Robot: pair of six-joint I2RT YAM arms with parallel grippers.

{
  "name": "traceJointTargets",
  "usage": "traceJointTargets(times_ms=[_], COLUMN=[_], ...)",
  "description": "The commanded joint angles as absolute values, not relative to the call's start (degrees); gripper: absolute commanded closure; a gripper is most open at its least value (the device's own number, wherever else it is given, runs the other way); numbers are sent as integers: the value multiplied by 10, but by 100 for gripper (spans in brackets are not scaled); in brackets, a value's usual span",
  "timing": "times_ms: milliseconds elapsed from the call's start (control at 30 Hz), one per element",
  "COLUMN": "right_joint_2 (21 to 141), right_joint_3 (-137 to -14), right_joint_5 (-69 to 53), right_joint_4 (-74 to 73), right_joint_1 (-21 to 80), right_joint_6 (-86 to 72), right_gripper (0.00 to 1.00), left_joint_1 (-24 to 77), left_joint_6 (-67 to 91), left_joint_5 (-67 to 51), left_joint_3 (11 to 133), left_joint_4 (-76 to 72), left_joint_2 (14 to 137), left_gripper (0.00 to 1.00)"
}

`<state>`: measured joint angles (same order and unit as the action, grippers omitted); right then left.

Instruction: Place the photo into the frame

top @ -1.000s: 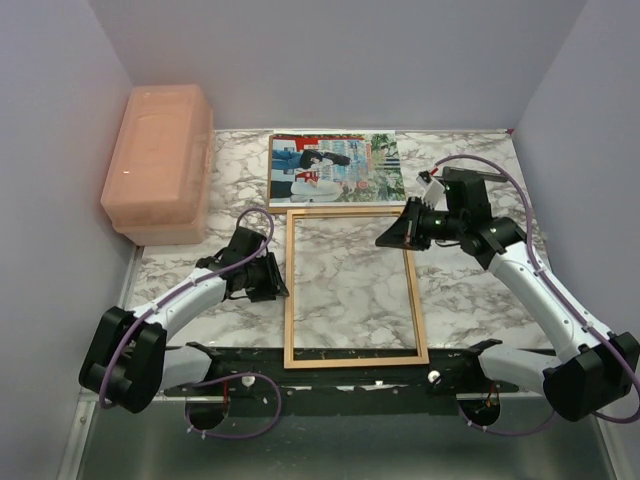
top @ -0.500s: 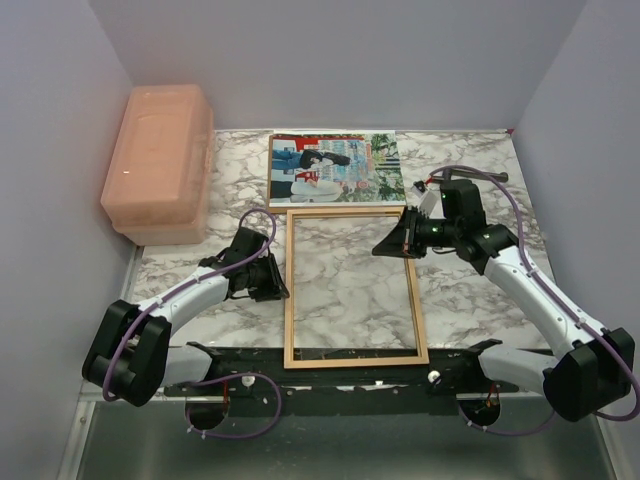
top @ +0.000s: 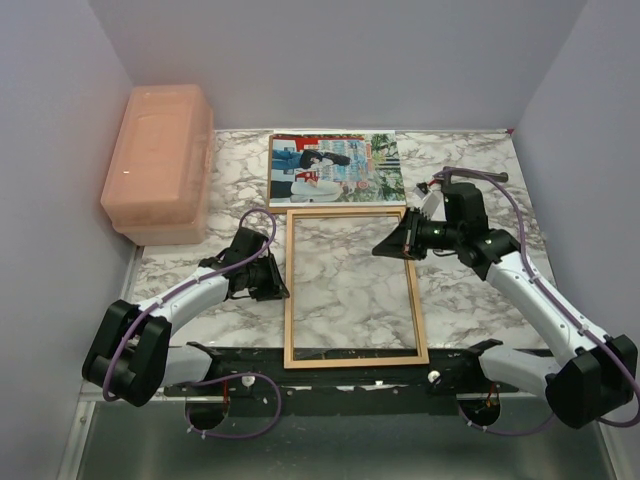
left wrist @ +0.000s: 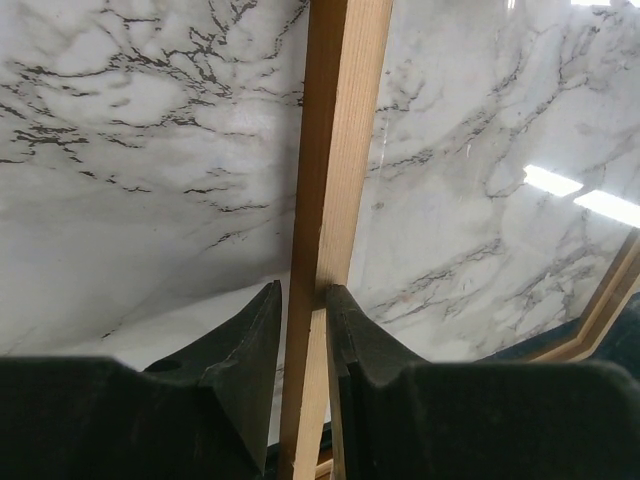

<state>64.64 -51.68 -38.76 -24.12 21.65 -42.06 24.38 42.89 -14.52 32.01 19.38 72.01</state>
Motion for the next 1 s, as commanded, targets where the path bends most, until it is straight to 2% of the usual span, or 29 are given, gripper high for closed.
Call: traceJointTargets(times_ms=[0, 967], right_joint_2=[618, 632], right_joint_3=[-516, -491], right_joint_5=[-366, -403], right_joint_4=[-240, -207], right_joint_1=[218, 218], right_joint_6=[-440, -430], right_gripper=[100, 100], left_joint_1=[242, 242], left_joint_6=[420, 416], left_joint_5=[-116, -131], left_joint_3=[303, 317], left_joint_4=[200, 205], left_joint_2=[730, 758], left_gripper=[75, 77])
